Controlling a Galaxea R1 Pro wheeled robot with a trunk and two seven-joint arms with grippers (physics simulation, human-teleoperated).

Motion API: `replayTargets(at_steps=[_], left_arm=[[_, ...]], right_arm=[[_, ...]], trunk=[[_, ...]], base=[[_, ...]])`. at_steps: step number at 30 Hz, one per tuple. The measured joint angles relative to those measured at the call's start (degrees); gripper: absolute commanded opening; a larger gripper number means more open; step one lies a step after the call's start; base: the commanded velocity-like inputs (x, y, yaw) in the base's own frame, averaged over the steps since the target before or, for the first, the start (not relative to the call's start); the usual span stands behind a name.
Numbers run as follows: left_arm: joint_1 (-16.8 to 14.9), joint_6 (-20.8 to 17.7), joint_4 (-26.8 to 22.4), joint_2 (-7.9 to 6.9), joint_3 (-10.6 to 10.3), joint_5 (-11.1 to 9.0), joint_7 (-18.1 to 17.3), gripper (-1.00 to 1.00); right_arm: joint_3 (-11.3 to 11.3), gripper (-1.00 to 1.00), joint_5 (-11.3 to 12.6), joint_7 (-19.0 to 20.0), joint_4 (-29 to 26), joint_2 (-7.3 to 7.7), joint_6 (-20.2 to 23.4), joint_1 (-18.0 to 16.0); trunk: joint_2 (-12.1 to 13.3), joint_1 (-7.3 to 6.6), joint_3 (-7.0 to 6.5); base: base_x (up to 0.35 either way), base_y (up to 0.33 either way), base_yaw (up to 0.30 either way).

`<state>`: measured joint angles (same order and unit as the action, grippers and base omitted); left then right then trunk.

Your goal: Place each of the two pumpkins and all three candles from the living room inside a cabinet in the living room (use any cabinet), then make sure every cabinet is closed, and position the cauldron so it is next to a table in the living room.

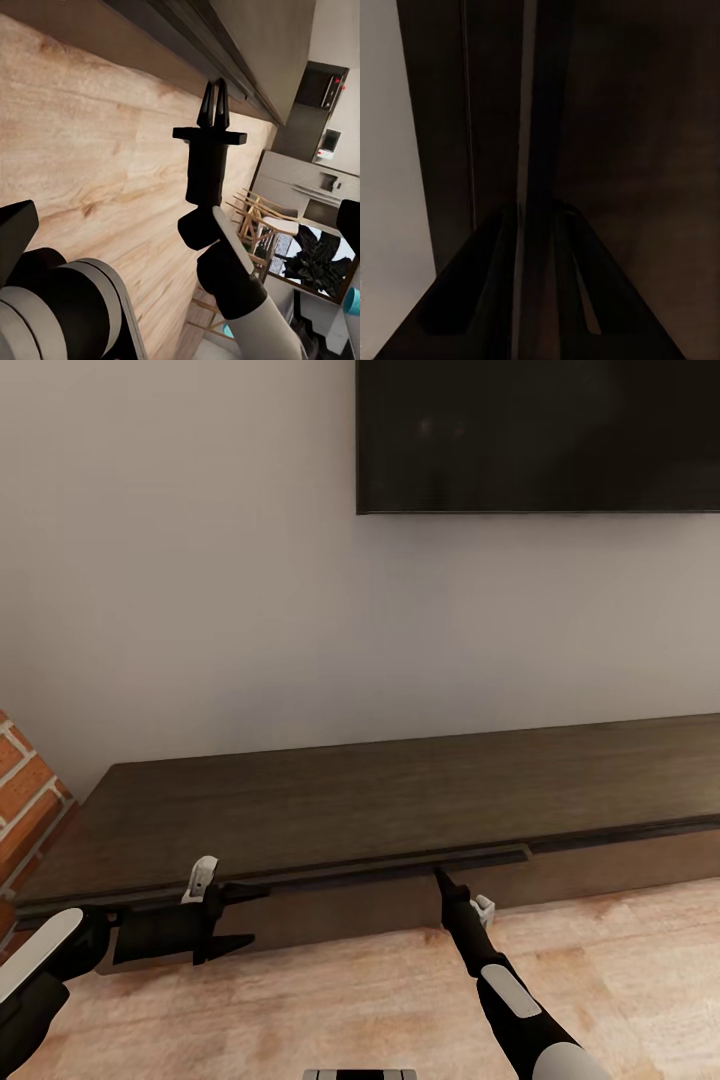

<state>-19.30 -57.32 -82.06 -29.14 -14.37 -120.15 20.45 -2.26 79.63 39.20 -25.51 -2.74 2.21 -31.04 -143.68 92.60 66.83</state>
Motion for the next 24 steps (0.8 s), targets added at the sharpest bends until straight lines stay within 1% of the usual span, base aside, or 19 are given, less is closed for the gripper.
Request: replayTargets(at_steps=[7,16,21,24], left_arm=[[0.0,0.0,0.0,0.0,-0.06,0.0,0.02,1.0],[0.01,0.03,0.05,0.0,-0.07,0.0,0.03,1.0],[-0.02,0.0,0.03,0.01,-0.09,0.0,0.01,1.0],[-0.02,0.0,0.04,0.01,-0.1,0.0,0.01,1.0]], right_arm=[[-0.07,-1.0,-0.02,-0.27,-0.15,-0.01,-0.13,0.0],[0.29,-1.0,0.3,0.18,0.08,0.07,-0.1,0.01],[-0.62,-1.0,-0.44,-0.14,-0.28,0.87,0.02,0.02],[-0.78,-1.0,-0.57,-0.2,-0.36,1.06,0.03,0.03]], trunk=[[0.0,0.0,0.0],[0.0,0.01,0.0],[0.0,0.01,0.0],[0.0,0.01,0.0]], base=[[-0.006,0.0,0.0],[-0.132,0.0,0.0],[-0.094,0.0,0.0],[-0.09,0.0,0.0]])
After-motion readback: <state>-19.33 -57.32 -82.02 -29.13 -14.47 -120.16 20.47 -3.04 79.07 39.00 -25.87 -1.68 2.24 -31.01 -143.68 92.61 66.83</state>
